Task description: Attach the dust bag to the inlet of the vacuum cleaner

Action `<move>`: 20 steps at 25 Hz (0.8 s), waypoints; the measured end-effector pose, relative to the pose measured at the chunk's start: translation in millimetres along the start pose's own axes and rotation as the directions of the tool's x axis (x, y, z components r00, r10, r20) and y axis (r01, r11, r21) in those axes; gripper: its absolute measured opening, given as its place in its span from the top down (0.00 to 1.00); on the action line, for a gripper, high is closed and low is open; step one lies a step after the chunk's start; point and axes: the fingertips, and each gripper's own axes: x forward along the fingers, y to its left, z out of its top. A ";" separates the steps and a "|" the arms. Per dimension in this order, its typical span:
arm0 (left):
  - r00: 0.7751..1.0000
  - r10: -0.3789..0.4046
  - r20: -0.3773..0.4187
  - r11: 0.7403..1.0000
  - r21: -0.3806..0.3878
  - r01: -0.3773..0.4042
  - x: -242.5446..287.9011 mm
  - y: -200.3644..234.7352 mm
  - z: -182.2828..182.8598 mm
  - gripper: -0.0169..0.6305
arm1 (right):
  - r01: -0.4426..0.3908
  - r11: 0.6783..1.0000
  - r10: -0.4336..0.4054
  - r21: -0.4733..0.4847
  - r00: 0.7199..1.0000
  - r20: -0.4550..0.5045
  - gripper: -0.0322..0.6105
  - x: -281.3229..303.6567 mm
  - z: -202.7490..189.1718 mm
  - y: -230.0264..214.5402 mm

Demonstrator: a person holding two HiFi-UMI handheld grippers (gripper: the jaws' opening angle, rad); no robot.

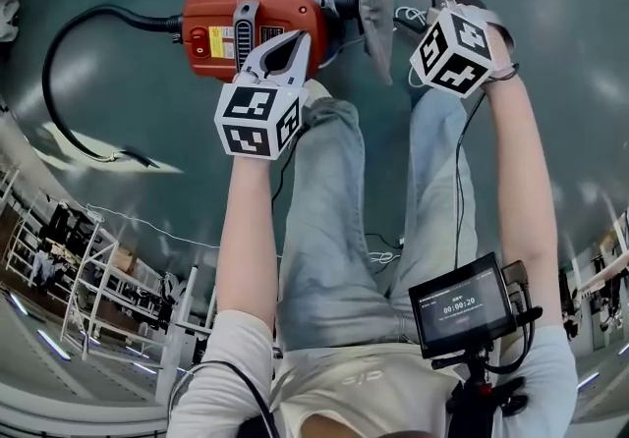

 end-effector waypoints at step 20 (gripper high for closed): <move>0.996 -0.076 0.042 0.979 -0.188 0.082 -0.6 -0.6 -18.4 0.96 | 0.046 0.891 -0.079 0.452 0.995 0.054 0.57 -11.0 -12.4 18.3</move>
